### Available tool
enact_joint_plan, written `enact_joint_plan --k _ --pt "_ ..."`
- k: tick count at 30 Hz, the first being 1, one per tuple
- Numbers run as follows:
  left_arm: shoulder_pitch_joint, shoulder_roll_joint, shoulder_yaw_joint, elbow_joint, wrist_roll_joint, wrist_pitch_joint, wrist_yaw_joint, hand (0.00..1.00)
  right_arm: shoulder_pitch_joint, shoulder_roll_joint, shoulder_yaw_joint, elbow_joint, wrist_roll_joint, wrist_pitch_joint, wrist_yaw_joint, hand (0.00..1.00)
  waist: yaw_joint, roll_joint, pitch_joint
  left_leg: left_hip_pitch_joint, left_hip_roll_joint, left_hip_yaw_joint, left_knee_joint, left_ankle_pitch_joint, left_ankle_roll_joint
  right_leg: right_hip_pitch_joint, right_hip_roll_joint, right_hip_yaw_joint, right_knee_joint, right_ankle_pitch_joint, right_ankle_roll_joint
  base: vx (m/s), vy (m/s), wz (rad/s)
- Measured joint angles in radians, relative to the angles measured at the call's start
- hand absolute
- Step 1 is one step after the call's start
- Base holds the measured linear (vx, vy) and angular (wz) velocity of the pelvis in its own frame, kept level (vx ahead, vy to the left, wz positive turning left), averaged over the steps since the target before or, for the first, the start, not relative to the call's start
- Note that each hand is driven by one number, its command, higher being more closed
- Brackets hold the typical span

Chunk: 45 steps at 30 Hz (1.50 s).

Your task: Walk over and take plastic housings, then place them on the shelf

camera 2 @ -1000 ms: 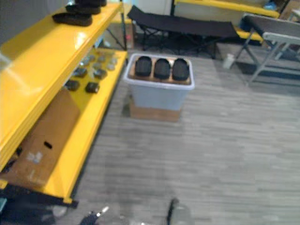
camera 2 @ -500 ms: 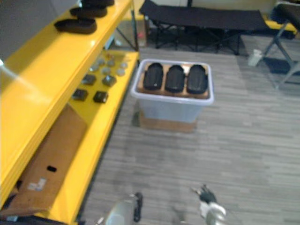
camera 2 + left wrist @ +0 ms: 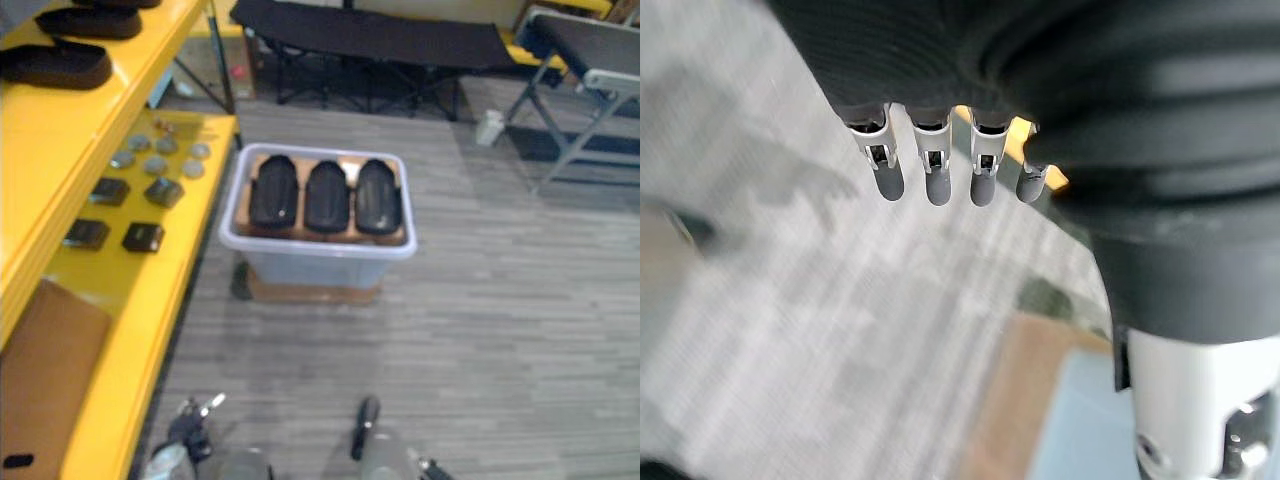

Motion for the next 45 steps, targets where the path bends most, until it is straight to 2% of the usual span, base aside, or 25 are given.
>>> enact_joint_plan --k 3,4,6,7,8,9,10,11,13,14,16,19,21,22,24,26,27,29,30,31,34,37,40,42,45 --pt "0.012 -0.023 -0.007 -0.008 0.01 0.041 0.032 0.0 0.024 0.011 0.004 -0.02 -0.021 0.001 -0.001 0.0 -0.005 -0.023 -0.02 0.028 -0.019 -0.024 0.009 0.0 -0.001 -0.007 -0.059 -0.006 0.151 -0.138 0.028 0.23 -0.089 0.67" --pt "0.023 -0.009 -0.003 -0.011 0.009 0.053 0.056 0.0 0.02 0.009 0.024 -0.005 -0.054 0.016 -0.002 0.0 -0.005 -0.035 -0.039 -0.012 -0.014 -0.042 0.098 0.002 0.004 -0.005 -0.066 -0.006 0.196 -0.205 0.043 0.21 -0.148 0.31" --pt "0.046 0.012 0.014 0.0 0.003 0.056 0.077 0.0 0.021 -0.021 0.074 0.006 -0.073 0.005 -0.013 0.0 -0.002 -0.015 -0.056 -0.105 0.014 -0.072 0.301 0.056 0.064 -0.001 -0.056 -0.013 0.237 -0.256 0.043 0.19 -0.132 0.07" --pt "0.05 0.02 0.013 0.004 0.004 0.057 0.078 0.0 0.019 -0.029 0.091 0.007 -0.07 -0.005 -0.025 0.0 -0.003 -0.005 -0.061 -0.124 0.023 -0.081 0.341 0.092 0.048 0.007 -0.048 -0.013 0.237 -0.263 0.039 0.2 -0.101 -0.22" --pt "0.072 0.031 0.009 0.029 0.009 0.063 0.079 0.0 0.02 -0.048 0.12 0.011 -0.071 -0.021 -0.043 0.0 -0.003 0.013 -0.071 -0.135 0.036 -0.086 0.395 0.182 0.008 0.045 -0.024 -0.011 0.196 -0.258 0.03 0.23 -0.064 -0.3" --pt "0.09 0.038 0.014 0.05 -0.001 0.063 0.08 0.0 0.02 -0.063 0.139 0.01 -0.072 -0.033 -0.045 0.0 -0.006 0.015 -0.071 -0.152 0.037 -0.091 0.435 0.249 -0.002 0.082 -0.015 -0.011 0.144 -0.243 0.025 0.2 -0.034 -0.3" --pt "0.097 0.037 0.011 0.05 -0.002 0.06 0.085 0.0 0.021 -0.074 0.152 0.008 -0.072 -0.04 -0.044 0.0 -0.008 0.026 -0.077 -0.173 0.037 -0.088 0.456 0.257 -0.002 0.104 -0.011 -0.011 0.103 -0.227 0.023 0.27 -0.001 -0.16" --pt "0.095 0.034 0.009 0.05 -0.003 0.06 0.086 0.0 0.007 -0.089 0.157 0.008 -0.072 -0.041 -0.041 0.0 -0.009 0.039 -0.079 -0.215 0.026 -0.065 0.448 0.197 0.0 0.147 -0.01 -0.011 0.026 -0.193 0.027 0.26 0.03 -0.05" --pt "0.089 0.037 -0.006 0.041 -0.001 0.059 0.085 0.0 -0.034 -0.105 0.157 0.008 -0.066 -0.046 -0.037 0.0 -0.005 0.032 -0.075 -0.278 -0.019 -0.016 0.335 0.148 0.007 0.2 -0.034 -0.011 -0.078 -0.147 0.046 0.25 0.083 0.01" --pt "0.083 0.043 -0.009 0.036 -0.001 0.055 0.084 0.0 -0.072 -0.106 0.157 0.007 -0.063 -0.052 -0.037 0.0 -0.004 0.018 -0.067 -0.307 -0.057 -0.003 0.186 0.148 0.008 0.231 -0.055 -0.013 -0.126 -0.125 0.067 0.17 0.153 0.02" --pt "0.07 0.05 -0.016 0.036 -0.001 0.053 0.079 0.0 -0.111 -0.115 0.157 0.002 -0.043 -0.06 -0.039 0.0 -0.004 0.022 -0.062 -0.309 -0.073 0.006 -0.112 0.283 0.008 0.261 -0.056 -0.013 -0.17 -0.116 0.098 0.16 0.186 -0.06" --pt "0.028 0.124 -0.058 0.035 0.018 0.043 0.047 0.0 -0.149 -0.051 0.179 0.004 -0.039 -0.081 -0.044 0.0 0.002 -0.08 -0.041 -0.29 -0.146 0.017 -0.207 0.34 0.031 0.276 -0.083 0.024 -0.255 -0.099 0.104 0.17 0.137 0.18" --pt "0.006 0.158 -0.081 0.032 0.054 0.043 0.025 0.0 -0.161 -0.035 0.175 0.018 -0.039 -0.103 -0.069 0.0 0.01 -0.116 -0.012 -0.31 -0.167 0.009 -0.209 0.343 0.031 0.263 -0.094 0.017 -0.265 -0.083 0.12 0.11 0.053 0.18" --pt "0.004 0.16 -0.087 0.032 0.066 0.043 0.023 0.0 -0.165 -0.036 0.174 0.026 -0.039 -0.109 -0.072 0.0 0.01 -0.116 -0.003 -0.312 -0.174 0.008 -0.21 0.342 0.032 0.262 -0.097 0.017 -0.265 -0.083 0.12 0.1 0.061 0.13" --pt "-0.008 0.156 -0.11 0.03 0.094 0.043 0.017 0.0 -0.175 -0.043 0.176 0.034 -0.071 -0.152 -0.072 0.0 0.009 -0.102 0.015 -0.326 -0.189 -0.003 -0.211 0.341 0.034 0.259 -0.105 0.013 -0.266 -0.079 0.127 0.09 0.048 0.18" --pt "-0.014 0.154 -0.15 0.014 0.083 0.043 0.011 0.0 -0.188 -0.039 0.276 0.0 -0.168 -0.25 -0.034 0.0 0.004 -0.08 0.031 -0.337 -0.197 -0.03 -0.211 0.344 0.038 0.266 -0.106 -0.017 -0.267 -0.078 0.13 0.04 0.002 0.25" --pt "-0.014 0.154 -0.158 0.003 0.079 0.042 0.01 0.0 -0.187 -0.04 0.34 -0.033 -0.188 -0.286 -0.011 0.0 0.004 -0.077 0.034 -0.342 -0.197 -0.038 -0.211 0.346 0.04 0.266 -0.104 -0.024 -0.267 -0.077 0.132 0.01 -0.028 0.28" --pt "-0.016 0.157 -0.187 -0.009 0.078 0.03 0.014 0.0 -0.227 -0.057 0.608 -0.249 -0.224 -0.38 0.049 0.0 0.014 -0.08 0.048 -0.361 -0.193 -0.063 -0.214 0.359 0.039 0.264 -0.093 -0.042 -0.267 -0.075 0.136 -0.01 -0.038 0.32" --pt "-0.016 0.157 -0.194 -0.009 0.076 0.029 0.014 0.0 -0.243 -0.057 0.656 -0.307 -0.223 -0.398 0.062 0.0 0.019 -0.081 0.055 -0.363 -0.19 -0.071 -0.215 0.359 0.038 0.264 -0.089 -0.043 -0.267 -0.073 0.138 -0.05 -0.037 0.33" --pt "-0.029 0.16 -0.205 -0.019 0.079 0.026 0.019 0.0 -0.304 -0.054 0.737 -0.446 -0.215 -0.427 0.084 0.0 0.039 -0.085 0.07 -0.375 -0.185 -0.086 -0.214 0.361 0.035 0.264 -0.077 -0.044 -0.266 -0.071 0.138 -0.05 -0.028 0.29" --pt "-0.043 0.174 -0.203 -0.043 0.079 0.013 0.02 0.0 -0.435 -0.036 0.775 -0.668 -0.128 -0.468 0.078 0.0 0.087 -0.102 0.101 -0.378 -0.173 -0.104 -0.217 0.364 0.03 0.268 -0.062 -0.04 -0.263 -0.06 0.122 -0.06 -0.008 0.19" --pt "-0.037 0.211 -0.197 -0.039 0.091 0.001 0.021 0.0 -0.533 -0.038 0.683 -0.805 -0.023 -0.513 -0.013 0.0 0.106 -0.116 0.108 -0.377 -0.17 -0.105 -0.216 0.364 0.031 0.264 -0.06 -0.034 -0.253 -0.046 0.111 -0.04 0.045 0.01" --pt "0.016 0.231 -0.177 -0.039 0.097 0.0 0.031 0.0 -0.734 -0.086 0.429 -0.833 0.06 -0.538 -0.249 0.0 0.107 -0.119 0.124 -0.375 -0.171 -0.104 -0.206 0.365 0.039 0.26 -0.064 -0.03 -0.247 -0.022 0.107 -0.04 0.077 -0.05" --pt "0.057 0.219 -0.137 -0.051 0.095 -0.001 0.034 0.0 -0.876 -0.22 0.261 -0.768 0.063 -0.53 -0.419 0.0 0.109 -0.104 0.164 -0.383 -0.176 -0.113 -0.186 0.365 0.046 0.257 -0.069 -0.031 -0.228 -0.02 0.105 -0.08 0.085 0.1" --pt "0.078 0.201 -0.088 -0.077 0.095 -0.002 0.036 0.0 -0.971 -0.407 0.154 -0.592 0.134 -0.488 -0.517 0.0 0.114 -0.069 0.196 -0.452 -0.178 -0.139 -0.151 0.366 0.052 0.215 -0.065 -0.036 -0.206 -0.036 0.099 -0.13 0.04 0.21"
